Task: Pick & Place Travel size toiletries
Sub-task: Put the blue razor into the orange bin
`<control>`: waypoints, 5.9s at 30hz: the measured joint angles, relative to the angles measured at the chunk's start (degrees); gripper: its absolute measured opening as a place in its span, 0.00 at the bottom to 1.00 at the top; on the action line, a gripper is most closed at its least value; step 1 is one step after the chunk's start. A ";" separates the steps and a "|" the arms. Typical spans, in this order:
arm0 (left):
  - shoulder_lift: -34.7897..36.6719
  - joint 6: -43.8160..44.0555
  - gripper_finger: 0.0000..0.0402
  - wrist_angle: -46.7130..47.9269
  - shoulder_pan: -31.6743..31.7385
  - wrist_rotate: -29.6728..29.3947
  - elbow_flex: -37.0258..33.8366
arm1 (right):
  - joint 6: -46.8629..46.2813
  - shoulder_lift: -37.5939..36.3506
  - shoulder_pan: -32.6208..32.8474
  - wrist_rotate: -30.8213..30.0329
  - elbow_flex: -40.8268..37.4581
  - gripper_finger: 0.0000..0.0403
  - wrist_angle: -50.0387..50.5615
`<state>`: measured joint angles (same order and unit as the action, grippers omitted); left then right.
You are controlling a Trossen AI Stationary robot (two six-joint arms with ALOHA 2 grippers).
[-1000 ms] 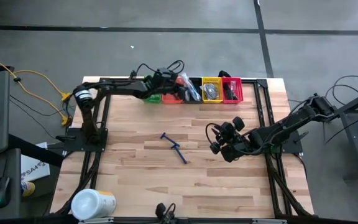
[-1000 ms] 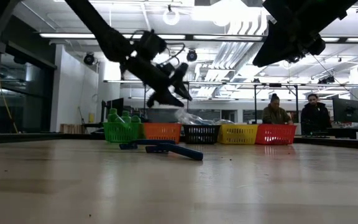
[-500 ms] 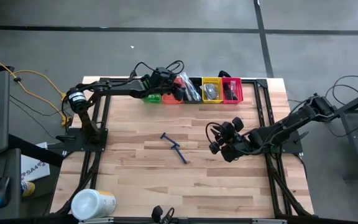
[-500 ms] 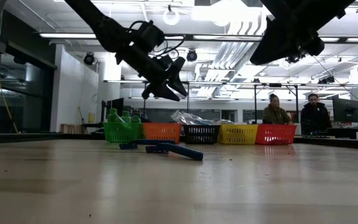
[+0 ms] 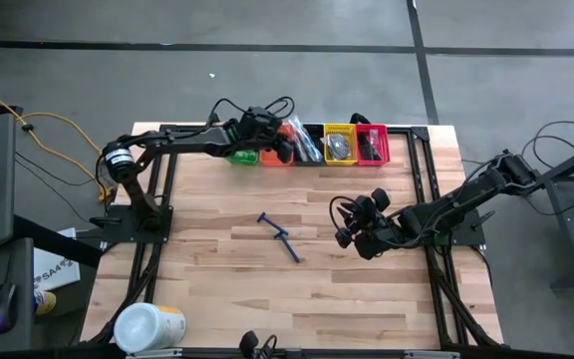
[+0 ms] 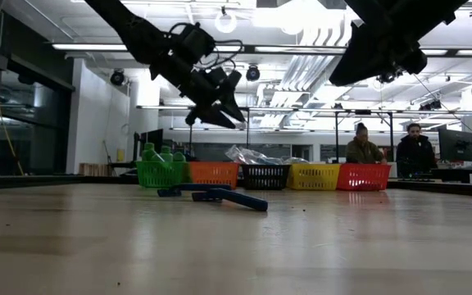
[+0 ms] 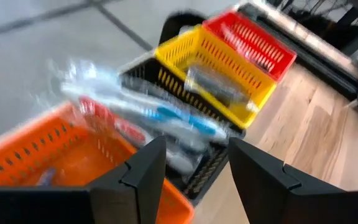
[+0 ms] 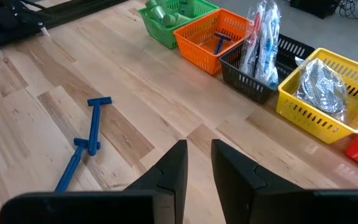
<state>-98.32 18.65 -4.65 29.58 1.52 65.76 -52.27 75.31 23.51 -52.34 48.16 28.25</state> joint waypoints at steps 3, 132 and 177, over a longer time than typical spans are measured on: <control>1.60 -0.86 0.43 1.20 0.00 -0.20 0.02 | 0.13 0.00 0.01 0.13 0.00 0.16 0.18; 43.05 -0.33 0.43 22.16 -30.36 -15.96 -31.61 | 30.36 48.02 -17.53 33.18 28.83 0.40 -22.81; 43.19 -3.73 0.43 11.43 -30.36 -21.43 -36.82 | 37.01 21.48 -16.64 23.41 3.69 0.07 -42.37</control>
<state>-55.13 14.92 6.78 -0.78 -19.91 28.94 -15.26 96.78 6.87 -28.93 51.85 -14.12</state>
